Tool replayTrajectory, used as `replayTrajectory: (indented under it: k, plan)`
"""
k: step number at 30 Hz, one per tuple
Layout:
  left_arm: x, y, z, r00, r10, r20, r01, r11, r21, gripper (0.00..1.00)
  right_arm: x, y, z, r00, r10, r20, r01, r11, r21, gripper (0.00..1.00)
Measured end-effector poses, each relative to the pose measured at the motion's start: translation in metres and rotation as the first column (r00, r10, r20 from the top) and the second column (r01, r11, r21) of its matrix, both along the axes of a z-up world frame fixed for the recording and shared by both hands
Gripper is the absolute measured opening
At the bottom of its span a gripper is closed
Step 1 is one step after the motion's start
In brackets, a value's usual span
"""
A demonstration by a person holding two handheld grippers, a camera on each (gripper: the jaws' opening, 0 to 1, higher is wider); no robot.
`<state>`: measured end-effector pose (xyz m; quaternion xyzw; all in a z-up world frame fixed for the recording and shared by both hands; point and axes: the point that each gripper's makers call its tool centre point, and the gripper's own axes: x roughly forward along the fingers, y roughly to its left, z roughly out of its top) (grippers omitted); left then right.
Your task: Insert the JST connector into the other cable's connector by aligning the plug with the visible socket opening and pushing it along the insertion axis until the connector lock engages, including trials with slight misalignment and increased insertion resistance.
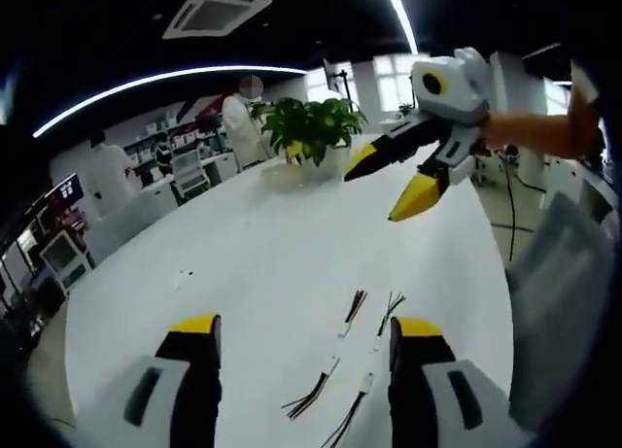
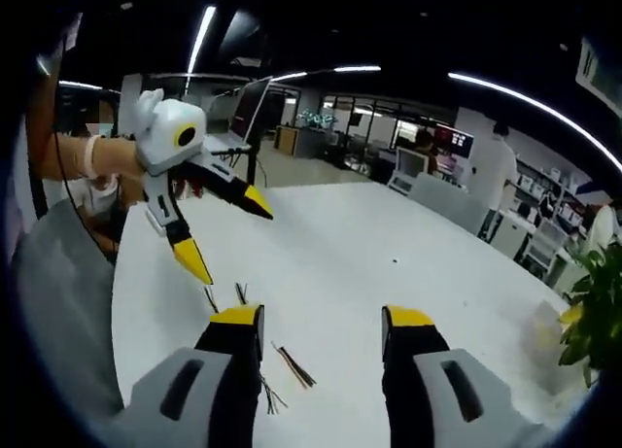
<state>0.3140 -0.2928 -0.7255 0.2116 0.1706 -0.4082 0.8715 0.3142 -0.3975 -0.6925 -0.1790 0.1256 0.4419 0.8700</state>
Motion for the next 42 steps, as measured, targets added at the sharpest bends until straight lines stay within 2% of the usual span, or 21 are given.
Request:
replayTrajectory:
  k: [3,5,6,7,9,12,13,16,18,20,22,23,27,31,35,39,42]
  plan:
    - [-0.001,0.001,-0.008,1.0,-0.011,-0.029,0.012,1.0,0.012,0.65,-0.001,0.005,-0.001,0.999,0.038,0.032,-0.038,0.999,0.009,0.51]
    - [-0.002,0.005,-0.017,0.999,-0.027,-0.04,0.03,0.997,0.068,0.64,0.0,0.006,-0.006,0.999,0.048,0.025,-0.047,0.999,-0.007,0.54]
    - [-0.006,0.007,-0.024,0.996,-0.053,-0.067,0.059,0.993,0.1,0.64,0.001,0.006,-0.013,0.999,0.054,0.006,-0.054,0.998,-0.039,0.55]
    - [-0.009,0.007,-0.028,0.994,-0.064,-0.087,0.072,0.993,0.097,0.62,0.002,0.005,-0.017,0.998,0.06,0.002,-0.06,0.997,-0.056,0.53]
    - [-0.008,0.009,-0.03,0.994,-0.057,-0.09,0.065,0.993,0.093,0.56,0.001,0.007,-0.023,0.996,0.084,-0.012,-0.084,0.994,-0.068,0.47]
    - [-0.004,0.013,-0.031,0.996,-0.046,-0.076,0.051,0.996,0.073,0.54,0.008,0.008,-0.037,0.993,0.087,-0.083,-0.092,0.994,-0.055,0.41]
    - [-0.003,0.014,-0.031,0.996,-0.043,-0.074,0.048,0.997,0.068,0.54,0.008,0.007,-0.047,0.989,0.08,-0.128,-0.09,0.993,-0.075,0.39]
    - [0.004,0.019,-0.032,0.998,-0.034,-0.043,0.038,0.997,0.074,0.55,0.012,0.009,-0.06,0.987,0.119,-0.111,-0.133,0.982,-0.133,0.16]
    - [0.008,0.02,-0.034,0.998,-0.038,-0.041,0.041,0.997,0.071,0.54,0.013,0.015,-0.065,0.982,0.141,-0.128,-0.156,0.981,-0.117,0.12]
    - [0.011,0.022,-0.039,0.997,-0.031,-0.069,0.035,0.997,0.069,0.5,0.013,0.019,-0.068,0.975,0.14,-0.173,-0.156,0.984,-0.085,0.12]
    - [0.014,0.024,-0.042,0.997,-0.021,-0.077,0.025,0.998,0.058,0.46,0.02,0.02,-0.072,0.977,0.148,-0.154,-0.164,0.981,-0.101,0.07]
    - [0.014,0.025,-0.044,0.996,-0.032,-0.077,0.037,0.997,0.062,0.45,0.023,0.021,-0.075,0.977,0.157,-0.144,-0.175,0.977,-0.12,0.07]
    - [0.013,0.024,-0.051,0.994,-0.065,-0.086,0.071,0.994,0.079,0.41,0.02,0.027,-0.083,0.965,0.191,-0.18,-0.212,0.971,-0.106,0.1]
    - [0.01,0.019,-0.062,0.989,-0.104,-0.106,0.116,0.987,0.107,0.35,0.015,0.03,-0.095,0.952,0.221,-0.21,-0.252,0.958,-0.133,0.13]
    - [0.013,0.014,-0.071,0.986,-0.117,-0.116,0.13,0.985,0.113,0.33,0.007,0.034,-0.106,0.933,0.281,-0.225,-0.32,0.934,-0.159,0.09]
    - [0.014,0.009,-0.081,0.983,-0.132,-0.13,0.149,0.98,0.131,0.32,0.001,0.038,-0.115,0.917,0.313,-0.245,-0.359,0.918,-0.17,0.09]
    - [0.014,0.006,-0.086,0.979,-0.147,-0.141,0.165,0.977,0.131,0.27,-0.002,0.041,-0.121,0.91,0.326,-0.257,-0.377,0.909,-0.18,0.07]
